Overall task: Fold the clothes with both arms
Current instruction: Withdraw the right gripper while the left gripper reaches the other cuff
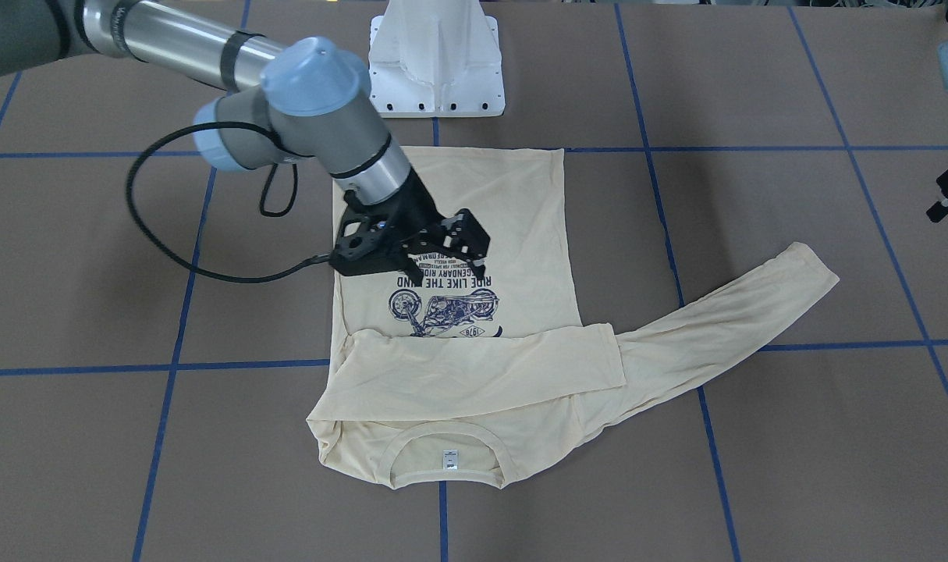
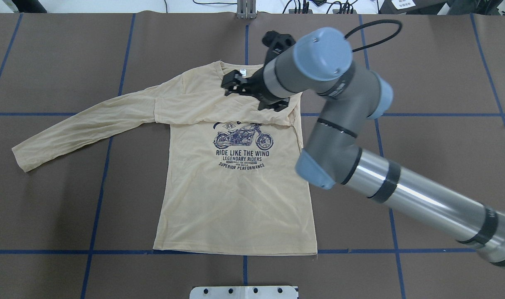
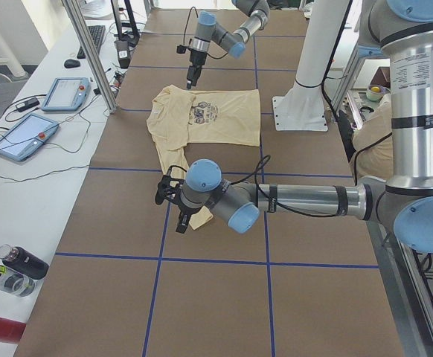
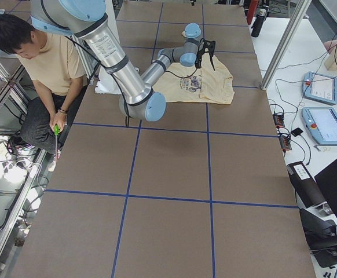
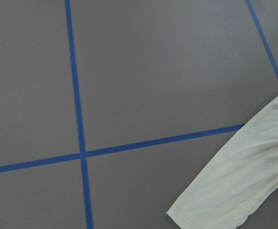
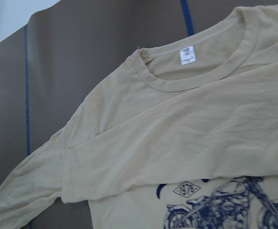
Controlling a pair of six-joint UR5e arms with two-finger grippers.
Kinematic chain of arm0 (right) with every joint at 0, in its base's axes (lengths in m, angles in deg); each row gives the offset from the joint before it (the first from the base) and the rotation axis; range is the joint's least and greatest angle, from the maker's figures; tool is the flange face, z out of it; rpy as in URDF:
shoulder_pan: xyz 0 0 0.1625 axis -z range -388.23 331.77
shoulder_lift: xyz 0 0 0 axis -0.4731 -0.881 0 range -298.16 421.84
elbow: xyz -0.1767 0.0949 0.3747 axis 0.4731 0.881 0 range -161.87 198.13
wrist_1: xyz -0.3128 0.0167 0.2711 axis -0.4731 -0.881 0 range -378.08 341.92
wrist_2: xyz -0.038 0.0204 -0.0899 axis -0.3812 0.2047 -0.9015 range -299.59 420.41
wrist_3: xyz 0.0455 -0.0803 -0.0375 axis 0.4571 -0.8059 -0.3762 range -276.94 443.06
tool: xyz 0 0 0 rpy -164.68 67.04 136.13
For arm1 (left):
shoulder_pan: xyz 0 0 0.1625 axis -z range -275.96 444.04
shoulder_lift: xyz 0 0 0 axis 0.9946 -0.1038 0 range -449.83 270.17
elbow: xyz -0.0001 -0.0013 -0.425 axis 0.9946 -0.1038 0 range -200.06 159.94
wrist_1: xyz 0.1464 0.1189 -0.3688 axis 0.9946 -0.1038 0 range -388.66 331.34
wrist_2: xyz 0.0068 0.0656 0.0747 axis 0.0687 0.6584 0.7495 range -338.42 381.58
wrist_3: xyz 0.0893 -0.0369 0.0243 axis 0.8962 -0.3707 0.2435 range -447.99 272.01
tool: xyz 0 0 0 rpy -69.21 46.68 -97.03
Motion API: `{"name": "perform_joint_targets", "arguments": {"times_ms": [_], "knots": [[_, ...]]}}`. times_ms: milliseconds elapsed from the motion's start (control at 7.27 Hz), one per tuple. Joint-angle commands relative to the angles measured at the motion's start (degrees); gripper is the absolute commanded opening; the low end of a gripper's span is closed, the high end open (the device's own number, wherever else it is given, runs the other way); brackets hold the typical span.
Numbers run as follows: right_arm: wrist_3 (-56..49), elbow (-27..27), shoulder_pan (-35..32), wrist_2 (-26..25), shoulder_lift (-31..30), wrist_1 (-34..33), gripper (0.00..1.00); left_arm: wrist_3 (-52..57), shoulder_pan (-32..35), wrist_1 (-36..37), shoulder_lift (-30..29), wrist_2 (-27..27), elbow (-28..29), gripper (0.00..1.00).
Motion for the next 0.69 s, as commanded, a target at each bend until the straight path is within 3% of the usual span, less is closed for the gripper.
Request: {"name": "perform_joint_targets", "arguments": {"times_ms": [0, 275, 550], "knots": [[-0.62, -5.39, -10.45, 12.6, -11.19, 0.18, 0.99, -1.58, -5.23, -6.75, -0.25, -0.17, 5.93, 1.0], [-0.62, -7.87, -11.19, 12.2, -16.66, 0.44, 0.99, -1.14, -9.1, -8.17, -0.86, 0.09, 9.35, 0.99], [-0.62, -9.52, -11.89, 12.11, -17.9, 0.53, 0.99, -1.23, -9.73, -12.38, -3.49, 0.0, 14.81, 0.98]]}}
